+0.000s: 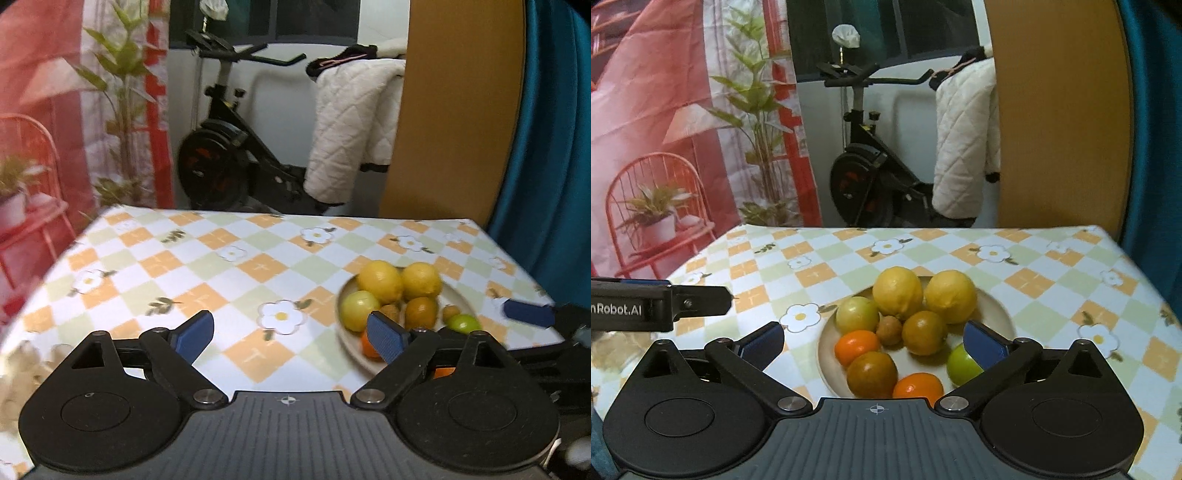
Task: Organize fruits
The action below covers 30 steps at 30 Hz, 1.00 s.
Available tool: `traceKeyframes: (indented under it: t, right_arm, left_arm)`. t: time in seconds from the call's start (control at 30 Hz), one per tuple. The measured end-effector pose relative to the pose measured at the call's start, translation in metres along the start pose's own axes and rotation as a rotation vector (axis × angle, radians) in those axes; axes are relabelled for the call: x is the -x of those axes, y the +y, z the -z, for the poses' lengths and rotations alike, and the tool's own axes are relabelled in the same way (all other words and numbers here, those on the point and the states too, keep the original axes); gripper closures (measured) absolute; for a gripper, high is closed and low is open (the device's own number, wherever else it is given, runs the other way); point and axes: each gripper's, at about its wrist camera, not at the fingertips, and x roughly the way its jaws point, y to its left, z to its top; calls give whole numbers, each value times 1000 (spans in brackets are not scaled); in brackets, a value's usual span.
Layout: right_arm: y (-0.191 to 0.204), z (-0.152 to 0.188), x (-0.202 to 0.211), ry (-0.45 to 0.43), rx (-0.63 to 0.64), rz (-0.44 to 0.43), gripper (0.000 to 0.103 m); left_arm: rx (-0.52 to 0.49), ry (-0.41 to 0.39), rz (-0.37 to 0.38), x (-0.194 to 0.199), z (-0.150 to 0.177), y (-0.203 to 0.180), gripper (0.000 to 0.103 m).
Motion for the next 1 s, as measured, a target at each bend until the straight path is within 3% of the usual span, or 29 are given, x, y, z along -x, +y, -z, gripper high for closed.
traceKeyframes:
  t: [0.1, 0.37, 1.0]
  right_arm:
    - [5, 1, 6, -8, 11, 12, 0]
    - [7, 3, 8, 9, 2, 36, 0]
    - [5, 5, 5, 21, -5, 46, 1]
  left_arm:
    - [-11, -23, -39, 8, 2, 1, 11]
    - [54, -65, -37, 17, 1, 13, 11]
    - [49, -73, -57, 16, 5, 9, 11]
